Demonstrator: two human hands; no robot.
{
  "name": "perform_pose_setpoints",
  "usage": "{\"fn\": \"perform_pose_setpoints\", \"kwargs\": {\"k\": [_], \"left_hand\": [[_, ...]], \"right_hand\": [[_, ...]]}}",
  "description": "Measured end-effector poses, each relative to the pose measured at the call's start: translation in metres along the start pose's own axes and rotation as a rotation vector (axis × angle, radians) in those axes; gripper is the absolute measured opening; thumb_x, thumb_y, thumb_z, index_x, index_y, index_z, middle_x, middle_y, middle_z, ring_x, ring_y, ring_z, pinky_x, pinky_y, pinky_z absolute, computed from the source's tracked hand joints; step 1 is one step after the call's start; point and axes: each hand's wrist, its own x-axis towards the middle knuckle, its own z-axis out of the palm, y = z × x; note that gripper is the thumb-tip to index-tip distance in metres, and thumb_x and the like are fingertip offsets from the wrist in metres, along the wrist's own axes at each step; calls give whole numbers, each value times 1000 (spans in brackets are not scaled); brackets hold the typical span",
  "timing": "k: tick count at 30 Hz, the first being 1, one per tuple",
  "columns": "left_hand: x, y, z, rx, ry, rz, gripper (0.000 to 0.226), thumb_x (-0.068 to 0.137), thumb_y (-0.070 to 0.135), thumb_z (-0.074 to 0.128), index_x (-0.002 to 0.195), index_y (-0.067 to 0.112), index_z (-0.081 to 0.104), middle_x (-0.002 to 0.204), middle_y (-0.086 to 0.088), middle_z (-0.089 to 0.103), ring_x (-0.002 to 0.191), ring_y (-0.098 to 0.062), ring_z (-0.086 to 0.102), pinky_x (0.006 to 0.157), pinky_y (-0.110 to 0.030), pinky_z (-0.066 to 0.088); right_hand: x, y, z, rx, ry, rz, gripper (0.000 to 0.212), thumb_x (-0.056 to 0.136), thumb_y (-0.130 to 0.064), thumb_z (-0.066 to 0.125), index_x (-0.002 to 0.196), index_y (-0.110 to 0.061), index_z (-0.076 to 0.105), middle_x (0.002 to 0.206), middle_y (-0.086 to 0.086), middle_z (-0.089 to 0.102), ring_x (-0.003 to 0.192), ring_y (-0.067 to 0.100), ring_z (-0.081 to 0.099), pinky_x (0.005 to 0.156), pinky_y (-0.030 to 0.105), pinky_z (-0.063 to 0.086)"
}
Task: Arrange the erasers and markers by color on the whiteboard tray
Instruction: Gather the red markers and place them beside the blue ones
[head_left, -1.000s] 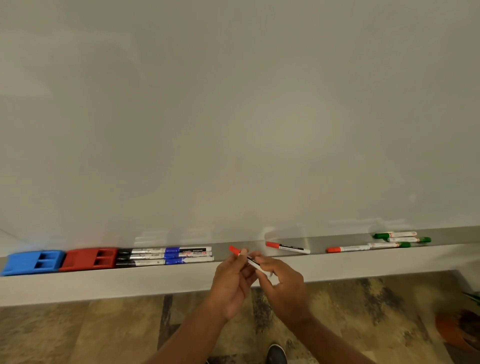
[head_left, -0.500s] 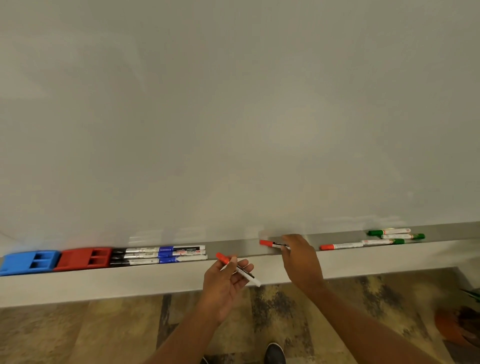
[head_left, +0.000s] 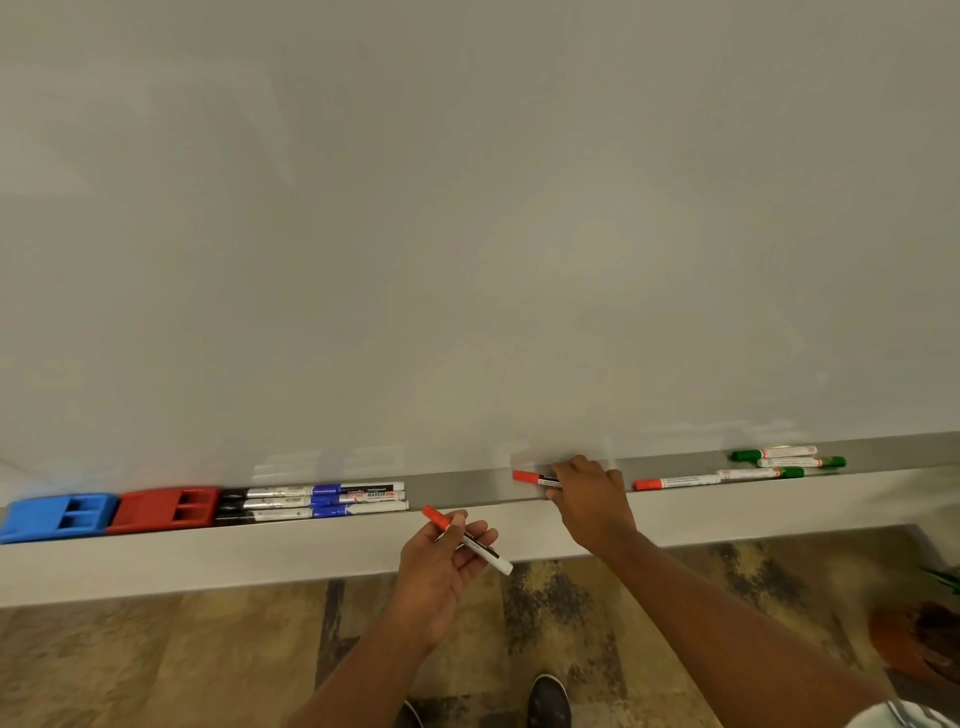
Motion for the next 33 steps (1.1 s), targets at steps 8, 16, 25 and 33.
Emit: {"fn": "perform_pose_setpoints", "kwargs": {"k": [8, 16, 25, 33], "left_hand": [[1, -3, 7, 13, 6, -5, 26, 106, 15, 59, 127, 0, 63, 110, -25, 79, 101, -38, 80, 85, -47, 66], [2, -11, 21, 20, -6, 7, 24, 108, 11, 56, 125, -5, 61, 112, -27, 78, 102, -39, 79, 92, -50, 60], [-1, -24, 54, 51, -76, 20, 20, 107, 10, 57, 118, -3, 67, 113, -18, 81, 108, -32, 78, 79, -43, 66], [-2, -41, 81, 36, -197, 6, 21, 104, 14, 64, 118, 4, 77, 118, -20, 79, 108, -30, 78, 81, -39, 64]], "right_hand": [[4, 5, -1, -16, -88, -20, 23, 103, -36, 51, 123, -27, 60, 124, 0, 57, 116, 23, 53, 98, 45, 41], [5, 13, -11, 31, -101, -67, 18, 103, -41, 51, 113, -29, 59, 115, -3, 55, 113, 22, 52, 96, 45, 36], [-31, -7, -29, 632, 129, 15, 13, 101, -19, 60, 109, -22, 70, 92, -6, 57, 80, 6, 55, 74, 24, 49], [-65, -10, -41, 786, 142, 60, 9, 93, -12, 66, 94, -21, 69, 85, -9, 65, 80, 6, 60, 72, 27, 51]]}}
